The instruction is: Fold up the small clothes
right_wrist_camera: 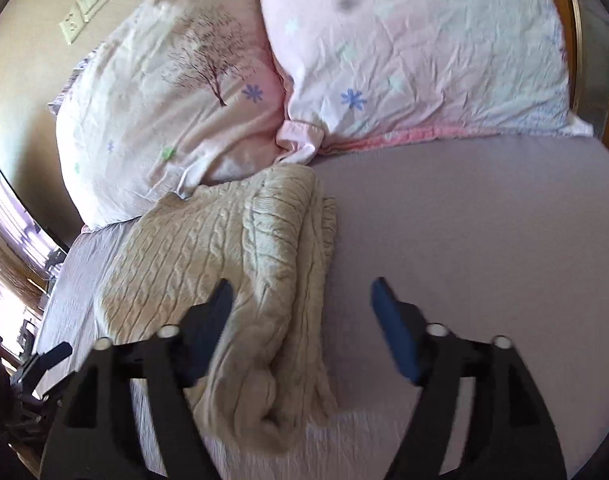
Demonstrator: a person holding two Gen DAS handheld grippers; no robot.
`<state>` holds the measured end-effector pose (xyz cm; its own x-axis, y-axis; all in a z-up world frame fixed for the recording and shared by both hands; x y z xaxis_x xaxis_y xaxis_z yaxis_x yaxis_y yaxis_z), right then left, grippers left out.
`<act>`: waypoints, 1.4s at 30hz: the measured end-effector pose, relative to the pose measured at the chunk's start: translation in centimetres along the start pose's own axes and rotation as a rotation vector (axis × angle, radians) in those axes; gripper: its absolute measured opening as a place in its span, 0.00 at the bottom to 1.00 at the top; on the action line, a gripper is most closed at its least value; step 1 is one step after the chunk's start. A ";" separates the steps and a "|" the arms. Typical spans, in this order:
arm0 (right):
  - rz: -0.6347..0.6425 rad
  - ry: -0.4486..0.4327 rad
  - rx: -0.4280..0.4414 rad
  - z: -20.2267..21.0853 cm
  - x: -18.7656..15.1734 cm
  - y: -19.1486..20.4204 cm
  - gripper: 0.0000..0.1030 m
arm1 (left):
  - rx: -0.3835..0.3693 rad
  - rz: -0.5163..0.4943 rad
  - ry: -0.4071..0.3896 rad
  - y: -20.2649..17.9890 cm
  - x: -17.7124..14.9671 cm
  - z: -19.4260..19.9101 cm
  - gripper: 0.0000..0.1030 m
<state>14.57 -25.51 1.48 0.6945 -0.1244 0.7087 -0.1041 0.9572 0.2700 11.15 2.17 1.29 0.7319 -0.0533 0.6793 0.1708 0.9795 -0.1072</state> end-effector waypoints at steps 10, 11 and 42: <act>0.165 0.113 -0.177 0.3 -8.0 4.4 0.98 | 0.101 -0.037 0.098 -1.6 -2.3 -3.0 0.99; 0.166 0.137 -0.195 -0.6 -8.2 4.6 0.98 | 0.108 -0.039 0.106 -1.7 -2.4 -3.1 0.99; 0.141 0.150 -0.254 -1.7 -9.4 4.7 0.98 | 0.134 -0.058 0.105 -1.8 -2.6 -3.1 0.99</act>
<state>8.73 -19.39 -5.04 0.7850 0.0356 0.6185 -0.0387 0.9992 -0.0085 10.99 -0.08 -2.54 0.7892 -0.1234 0.6016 0.1306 0.9909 0.0320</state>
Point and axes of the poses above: each gripper's, at about its wrist camera, not at the fingertips, and z roughly against the way its jaws point, y to its left, x to its top, the point moved 3 cm from there along -z, roughly the way its jaws point
